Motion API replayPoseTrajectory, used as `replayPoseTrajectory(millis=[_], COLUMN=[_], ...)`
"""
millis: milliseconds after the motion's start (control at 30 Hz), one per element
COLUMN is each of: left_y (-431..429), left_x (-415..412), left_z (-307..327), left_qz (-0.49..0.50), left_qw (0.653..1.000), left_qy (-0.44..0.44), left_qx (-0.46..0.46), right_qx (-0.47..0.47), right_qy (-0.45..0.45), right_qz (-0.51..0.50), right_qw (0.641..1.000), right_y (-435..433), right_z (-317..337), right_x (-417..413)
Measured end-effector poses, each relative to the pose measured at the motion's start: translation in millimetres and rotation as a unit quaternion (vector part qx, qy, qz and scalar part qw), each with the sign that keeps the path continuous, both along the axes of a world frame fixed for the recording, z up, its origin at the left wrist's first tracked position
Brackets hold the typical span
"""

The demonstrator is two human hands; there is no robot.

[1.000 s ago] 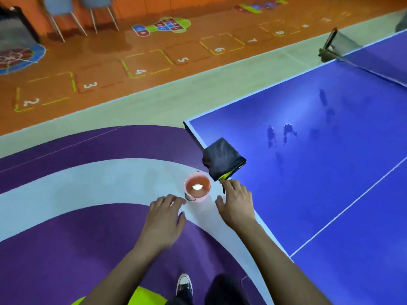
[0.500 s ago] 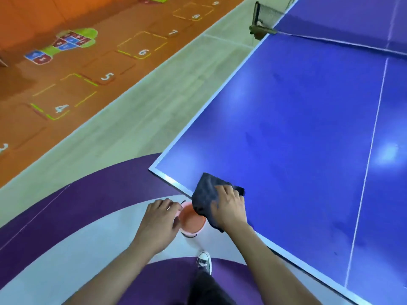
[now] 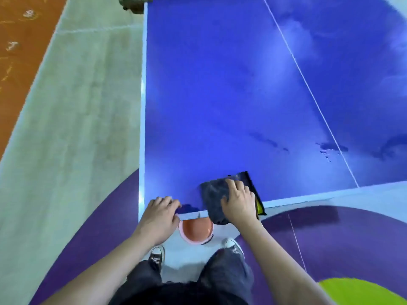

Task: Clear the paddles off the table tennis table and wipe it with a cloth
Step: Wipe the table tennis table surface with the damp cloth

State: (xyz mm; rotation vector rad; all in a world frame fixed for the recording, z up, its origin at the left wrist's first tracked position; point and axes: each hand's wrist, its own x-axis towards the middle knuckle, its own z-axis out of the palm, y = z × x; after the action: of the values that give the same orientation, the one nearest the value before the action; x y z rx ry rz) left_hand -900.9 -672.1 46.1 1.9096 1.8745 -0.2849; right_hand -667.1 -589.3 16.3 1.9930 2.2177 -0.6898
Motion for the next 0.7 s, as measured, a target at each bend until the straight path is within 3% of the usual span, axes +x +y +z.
replayPoseTrajectory(millis=[167, 367, 533, 700], left_y=[22.4, 41.0, 57.6, 72.1], left_x=[-47.2, -36.1, -18.4, -16.9], left_z=[-3.7, -4.7, -13.6, -21.6], left_qz=[-0.115, -0.221, -0.256, -0.298], left_qw=[0.993, 0.975, 0.966, 0.954], left_qy=[0.002, -0.017, -0.035, -0.042], left_qx=[-0.012, -0.028, -0.005, -0.008], right_qx=[0.009, 0.051, 0.116, 0.075], right_qy=[0.001, 0.029, 0.033, 0.020], right_qz=[-0.152, -0.282, -0.377, -0.461], right_qw=[0.988, 0.958, 0.918, 0.884], right_y=[-47.6, -70.7, -58.2, -55.7], right_z=[0.8, -2.4, -13.7, -29.3], right_x=[-26.7, -43.0, -55.9, -77.6])
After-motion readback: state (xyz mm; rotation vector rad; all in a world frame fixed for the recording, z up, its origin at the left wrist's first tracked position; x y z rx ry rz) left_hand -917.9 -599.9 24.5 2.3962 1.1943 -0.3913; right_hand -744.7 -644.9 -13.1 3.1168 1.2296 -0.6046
